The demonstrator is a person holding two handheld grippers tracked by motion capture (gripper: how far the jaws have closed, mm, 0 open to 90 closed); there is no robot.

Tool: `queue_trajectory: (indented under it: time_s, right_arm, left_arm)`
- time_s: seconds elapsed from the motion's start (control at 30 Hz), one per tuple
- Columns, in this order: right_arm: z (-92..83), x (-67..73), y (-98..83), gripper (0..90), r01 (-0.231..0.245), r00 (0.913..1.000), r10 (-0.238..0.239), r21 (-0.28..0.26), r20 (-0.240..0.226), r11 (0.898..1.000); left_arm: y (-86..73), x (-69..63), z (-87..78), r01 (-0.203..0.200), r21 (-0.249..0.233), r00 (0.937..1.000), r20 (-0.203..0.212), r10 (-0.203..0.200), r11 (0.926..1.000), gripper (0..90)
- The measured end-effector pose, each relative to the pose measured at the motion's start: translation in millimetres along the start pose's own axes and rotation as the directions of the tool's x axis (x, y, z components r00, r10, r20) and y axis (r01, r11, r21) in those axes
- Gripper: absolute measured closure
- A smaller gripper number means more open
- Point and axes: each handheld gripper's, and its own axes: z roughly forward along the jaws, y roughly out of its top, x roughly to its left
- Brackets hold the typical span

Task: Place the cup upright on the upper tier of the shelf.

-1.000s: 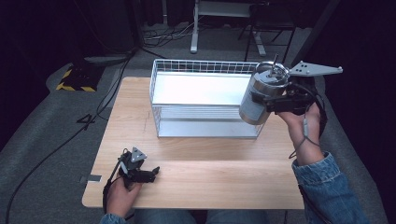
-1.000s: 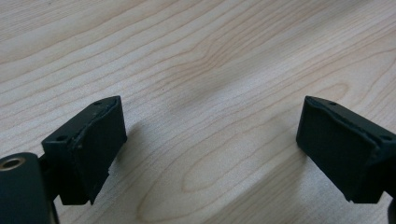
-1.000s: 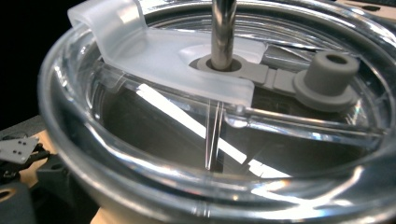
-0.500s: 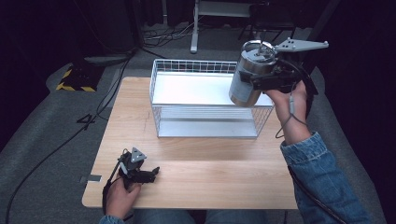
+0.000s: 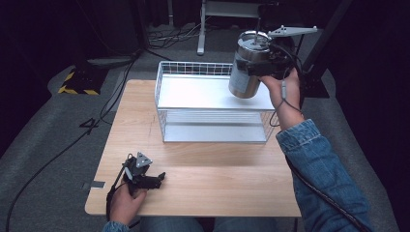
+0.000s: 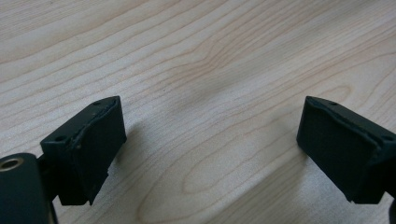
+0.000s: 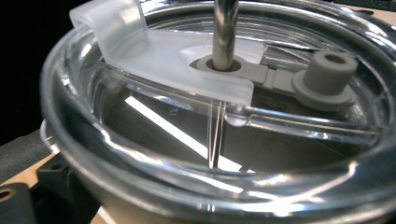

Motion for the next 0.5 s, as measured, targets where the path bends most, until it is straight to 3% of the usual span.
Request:
queue_trajectory:
  time_s: [0.27, 0.5]
  right_arm:
    - [22.9, -6.2, 6.8, 3.8, -0.009, 0.9991, 0.008, 0.003, 0.041, 1.000]
    - [37.9, -9.6, 8.9, 3.8, -0.035, 0.9983, 0.035, -0.005, 0.046, 0.999]
  left_arm:
    - [0.4, 0.6, 0.1, -0.009, 0.000, 1.0000, -0.004, 0.009, 1.0000, 8.5]
    - [0.5, 0.7, -0.1, -0.009, 0.002, 1.0000, -0.003, 0.009, 1.0000, 8.5]
